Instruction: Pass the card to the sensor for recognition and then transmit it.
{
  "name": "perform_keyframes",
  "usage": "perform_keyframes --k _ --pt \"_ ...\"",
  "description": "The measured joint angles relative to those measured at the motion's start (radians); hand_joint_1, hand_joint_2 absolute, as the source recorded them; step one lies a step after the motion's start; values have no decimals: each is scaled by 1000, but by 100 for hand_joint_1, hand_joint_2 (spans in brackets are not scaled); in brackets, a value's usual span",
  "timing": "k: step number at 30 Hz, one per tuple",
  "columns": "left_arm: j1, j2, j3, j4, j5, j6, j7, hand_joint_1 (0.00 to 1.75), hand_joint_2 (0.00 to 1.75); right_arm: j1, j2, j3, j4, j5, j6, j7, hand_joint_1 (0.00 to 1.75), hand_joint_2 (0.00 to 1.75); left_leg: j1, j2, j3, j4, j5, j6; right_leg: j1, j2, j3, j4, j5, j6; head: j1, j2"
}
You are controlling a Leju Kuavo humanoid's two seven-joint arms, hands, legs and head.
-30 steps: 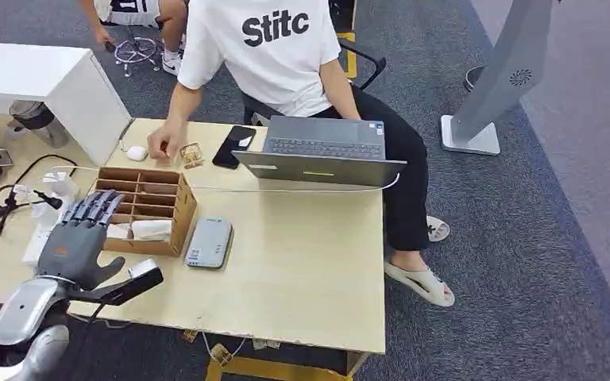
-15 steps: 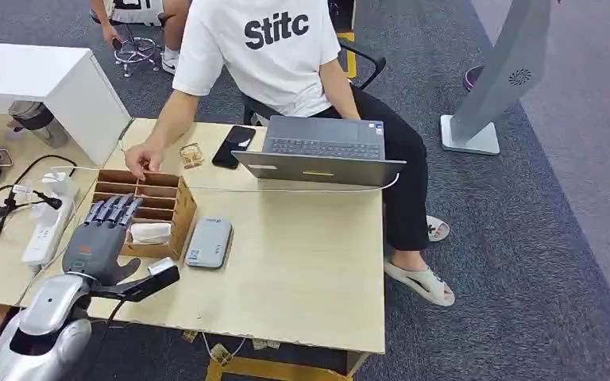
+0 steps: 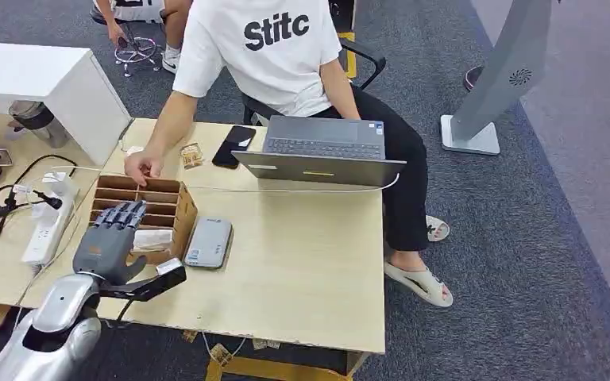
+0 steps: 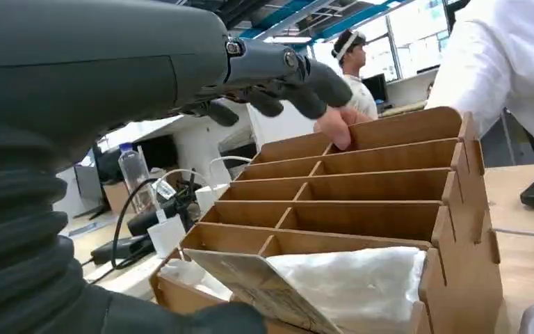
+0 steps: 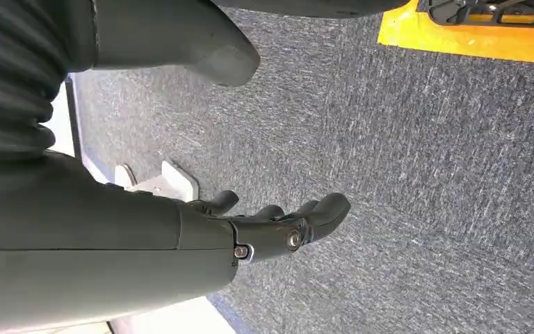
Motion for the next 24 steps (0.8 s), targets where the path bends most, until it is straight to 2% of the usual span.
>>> perform_keyframes --k 1,2,3,4,5,9,24 --pt "0 -1 0 3 -1 0 1 73 175 0 0 0 0 0 0 0 0 175 0 0 0 0 0 0 0 0 0 0 0 0 0 0" --pt "-1 -2 0 6 -3 0 2 105 175 0 0 0 0 0 0 0 0 175 0 0 0 0 0 0 0 0 0 0 0 0 0 0" --pt "-2 -5 0 10 -3 0 5 154 175 0 0 0 0 0 0 0 0 175 0 0 0 0 0 0 0 0 0 0 0 0 0 0" --pt "-2 -6 0 13 -3 0 7 154 175 0 0 0 0 0 0 0 0 175 0 0 0 0 0 0 0 0 0 0 0 0 0 0" --pt "-2 -6 0 17 -3 0 8 164 175 0 0 0 0 0 0 0 0 175 0 0 0 0 0 0 0 0 0 0 0 0 0 0" --pt "-3 -8 0 29 -3 0 8 175 175 0 0 0 0 0 0 -1 0 175 0 0 0 0 0 0 0 0 0 0 0 0 0 0" --pt "-9 -17 -2 60 -5 10 8 175 175 0 0 0 0 0 3 -3 0 175 0 0 0 0 0 0 0 0 0 0 0 0 0 0"
